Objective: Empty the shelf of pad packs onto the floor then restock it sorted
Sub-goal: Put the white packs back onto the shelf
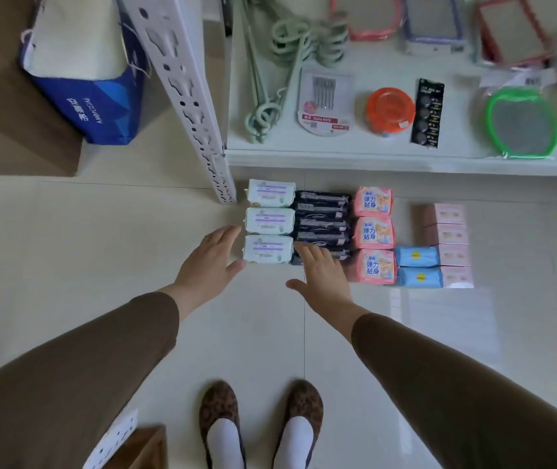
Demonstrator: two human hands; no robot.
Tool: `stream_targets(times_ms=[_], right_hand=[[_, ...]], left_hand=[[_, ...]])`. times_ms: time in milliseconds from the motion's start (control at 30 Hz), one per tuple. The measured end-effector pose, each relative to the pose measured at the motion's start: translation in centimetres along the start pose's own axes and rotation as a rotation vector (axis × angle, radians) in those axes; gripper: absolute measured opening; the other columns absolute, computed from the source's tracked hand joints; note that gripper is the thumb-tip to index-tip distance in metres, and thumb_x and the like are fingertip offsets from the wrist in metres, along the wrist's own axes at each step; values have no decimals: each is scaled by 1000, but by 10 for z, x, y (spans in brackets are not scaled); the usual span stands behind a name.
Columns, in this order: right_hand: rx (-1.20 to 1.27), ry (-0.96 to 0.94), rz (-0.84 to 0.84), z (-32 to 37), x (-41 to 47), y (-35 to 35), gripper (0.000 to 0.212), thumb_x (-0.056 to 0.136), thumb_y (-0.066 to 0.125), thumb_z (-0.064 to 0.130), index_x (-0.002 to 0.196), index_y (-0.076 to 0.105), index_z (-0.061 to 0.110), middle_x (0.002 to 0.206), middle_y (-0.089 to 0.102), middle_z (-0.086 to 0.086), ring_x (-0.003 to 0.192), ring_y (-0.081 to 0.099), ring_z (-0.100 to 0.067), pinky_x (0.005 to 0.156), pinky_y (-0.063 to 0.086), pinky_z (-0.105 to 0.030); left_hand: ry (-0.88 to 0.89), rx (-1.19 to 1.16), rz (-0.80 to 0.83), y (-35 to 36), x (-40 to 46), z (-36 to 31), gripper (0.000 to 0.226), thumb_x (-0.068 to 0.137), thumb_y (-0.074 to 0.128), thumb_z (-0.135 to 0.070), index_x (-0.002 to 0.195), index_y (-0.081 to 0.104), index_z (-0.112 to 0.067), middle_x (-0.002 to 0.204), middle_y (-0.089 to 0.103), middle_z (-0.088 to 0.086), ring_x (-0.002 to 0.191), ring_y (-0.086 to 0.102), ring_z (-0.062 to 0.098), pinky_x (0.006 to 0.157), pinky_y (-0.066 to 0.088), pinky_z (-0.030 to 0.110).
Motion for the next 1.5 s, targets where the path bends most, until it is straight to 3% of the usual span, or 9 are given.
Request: stream_targets(times_ms=[433, 767, 967, 1200, 1333, 1500], right_hand=[[-54, -42, -133, -33, 103, 106, 78, 78, 78, 40, 144, 42, 19, 147, 43, 1, 138, 30, -26, 112, 32, -43], [-268, -105, -239, -36, 121, 130, 84, 65, 77, 64, 132, 53, 18, 121, 55, -1, 122, 43, -29, 113, 23, -44], [-424, -244, -174, -31, 118, 144, 89, 65, 76, 64, 130, 48, 12, 129, 54, -3, 129, 37, -28, 112, 22, -43], [-319, -278, -163, -28, 112, 151, 77, 66, 78, 59, 126, 52, 17, 115, 62, 2, 119, 44, -25, 97, 27, -35], [-176, -238, -136, -30, 104, 146, 73, 73, 74, 58, 131, 54, 19, 116, 64, 3, 119, 45, -24, 97, 31, -34], [-34, -235, -34, -28, 79, 120, 72, 78, 69, 57, 137, 49, 21, 122, 61, 4, 120, 41, -21, 101, 33, -34]], left_hand=[[126, 53, 31, 86, 129, 61, 71, 97, 55, -39, 156, 20, -21, 162, 19, -2, 148, 16, 18, 119, 23, 36], [164, 53, 15, 98, 172, 77, 66, 95, 60, -32, 153, 29, -25, 155, 27, -1, 142, 24, 23, 116, 28, 39], [170, 45, 28, 105, 182, 76, 75, 85, 73, -34, 149, 35, -24, 145, 33, -1, 135, 32, 22, 110, 36, 40], [140, 46, -19, 109, 185, 68, 70, 75, 83, -24, 132, 42, -18, 137, 44, 1, 123, 46, 24, 97, 42, 37], [123, 14, -14, 101, 177, 73, 64, 77, 81, -23, 129, 45, -16, 133, 50, 1, 116, 51, 24, 93, 42, 35], [79, -18, 27, 73, 148, 79, 66, 79, 79, -23, 137, 47, -22, 136, 51, 0, 122, 51, 22, 101, 41, 34]])
Point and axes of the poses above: each hand's wrist, its own x-axis towards the middle knuckle, its own y-axis out of the palm, z = x × y, the point moved 3 cm from there along x, towards the middle knuckle
